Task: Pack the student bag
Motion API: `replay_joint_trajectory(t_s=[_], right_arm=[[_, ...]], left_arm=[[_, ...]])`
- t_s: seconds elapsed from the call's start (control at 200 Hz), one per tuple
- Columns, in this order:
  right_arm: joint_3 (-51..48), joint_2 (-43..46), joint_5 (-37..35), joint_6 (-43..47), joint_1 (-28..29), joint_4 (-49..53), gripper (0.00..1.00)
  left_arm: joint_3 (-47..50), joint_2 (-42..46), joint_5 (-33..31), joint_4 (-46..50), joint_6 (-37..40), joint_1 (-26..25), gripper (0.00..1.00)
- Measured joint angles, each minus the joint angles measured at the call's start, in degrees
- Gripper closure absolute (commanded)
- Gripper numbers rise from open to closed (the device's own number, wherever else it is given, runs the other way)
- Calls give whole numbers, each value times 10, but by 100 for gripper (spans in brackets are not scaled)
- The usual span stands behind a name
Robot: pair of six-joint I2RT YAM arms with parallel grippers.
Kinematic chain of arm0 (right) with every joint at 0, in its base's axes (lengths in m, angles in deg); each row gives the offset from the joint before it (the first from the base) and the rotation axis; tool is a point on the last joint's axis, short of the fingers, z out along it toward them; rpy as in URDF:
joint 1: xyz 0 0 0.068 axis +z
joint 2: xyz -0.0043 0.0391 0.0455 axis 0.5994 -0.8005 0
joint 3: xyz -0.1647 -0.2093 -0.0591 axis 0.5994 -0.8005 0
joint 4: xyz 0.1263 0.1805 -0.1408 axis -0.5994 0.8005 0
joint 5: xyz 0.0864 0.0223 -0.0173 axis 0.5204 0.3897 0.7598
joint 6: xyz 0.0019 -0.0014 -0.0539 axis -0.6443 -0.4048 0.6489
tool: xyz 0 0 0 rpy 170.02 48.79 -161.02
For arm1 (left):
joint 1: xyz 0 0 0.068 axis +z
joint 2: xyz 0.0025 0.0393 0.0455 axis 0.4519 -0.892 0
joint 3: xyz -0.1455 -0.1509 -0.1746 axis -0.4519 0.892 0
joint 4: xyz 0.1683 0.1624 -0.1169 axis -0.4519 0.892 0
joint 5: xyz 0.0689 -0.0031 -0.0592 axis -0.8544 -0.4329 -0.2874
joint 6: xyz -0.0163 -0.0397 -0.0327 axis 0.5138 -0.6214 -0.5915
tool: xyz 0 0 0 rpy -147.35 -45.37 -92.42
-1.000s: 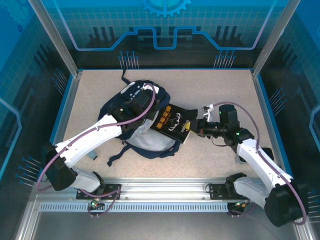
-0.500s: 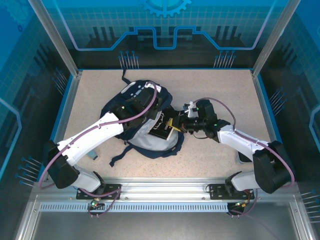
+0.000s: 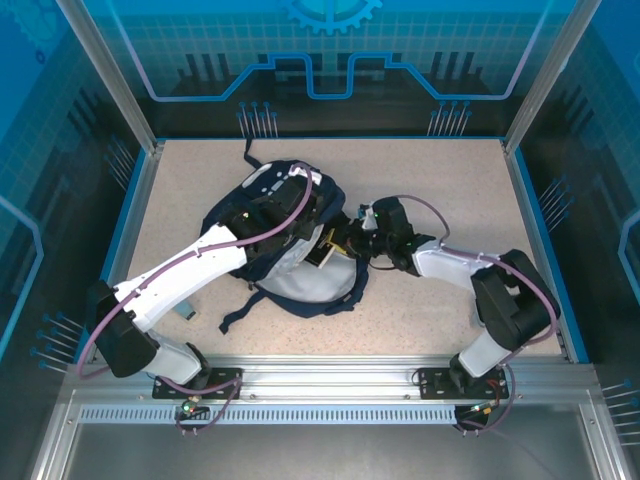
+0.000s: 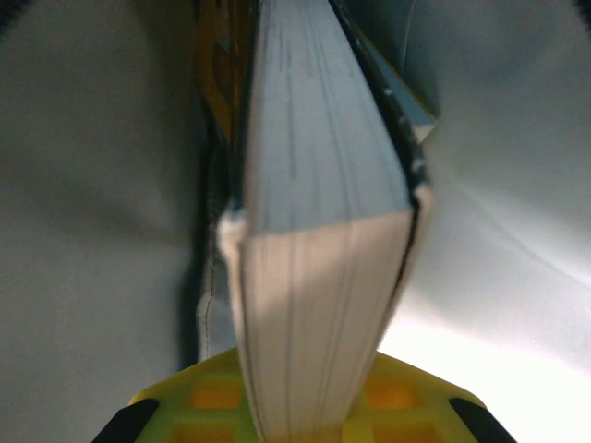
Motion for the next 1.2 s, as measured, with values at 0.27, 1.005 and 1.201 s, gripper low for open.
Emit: replay_joint_trajectory(t_s=[0.27,1.005,1.201], right_arm=[[60,-96,-31,-55,37,-48,81],[63,-135,-4,-90,44,-92,29],[-24,-16,-12,-47,6,-33,28]], left_arm=[[0,1,4,5,-7,0,100],[0,15,12,12,-29,0,100],[7,15,24,7,-31,0,100]])
